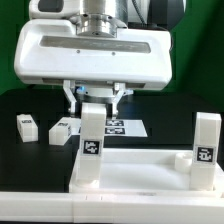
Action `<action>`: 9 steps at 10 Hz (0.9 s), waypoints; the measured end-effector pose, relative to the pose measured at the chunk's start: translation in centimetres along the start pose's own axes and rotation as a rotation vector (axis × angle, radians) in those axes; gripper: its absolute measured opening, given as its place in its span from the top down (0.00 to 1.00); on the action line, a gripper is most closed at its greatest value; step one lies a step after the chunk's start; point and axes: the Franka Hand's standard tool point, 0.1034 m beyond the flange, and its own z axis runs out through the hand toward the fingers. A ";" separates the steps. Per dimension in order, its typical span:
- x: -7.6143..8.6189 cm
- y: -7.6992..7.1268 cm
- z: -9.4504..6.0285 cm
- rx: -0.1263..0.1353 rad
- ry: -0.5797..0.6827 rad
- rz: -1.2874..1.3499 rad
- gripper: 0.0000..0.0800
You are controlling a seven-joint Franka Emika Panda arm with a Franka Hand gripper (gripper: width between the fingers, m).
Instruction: Assemble desk
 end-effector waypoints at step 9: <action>-0.3 0.0 -0.2 -0.019 0.062 -0.003 0.27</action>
Offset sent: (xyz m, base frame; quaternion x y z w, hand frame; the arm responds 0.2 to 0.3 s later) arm -0.0194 0.0050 -0.0129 0.0081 0.0206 0.0055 0.9997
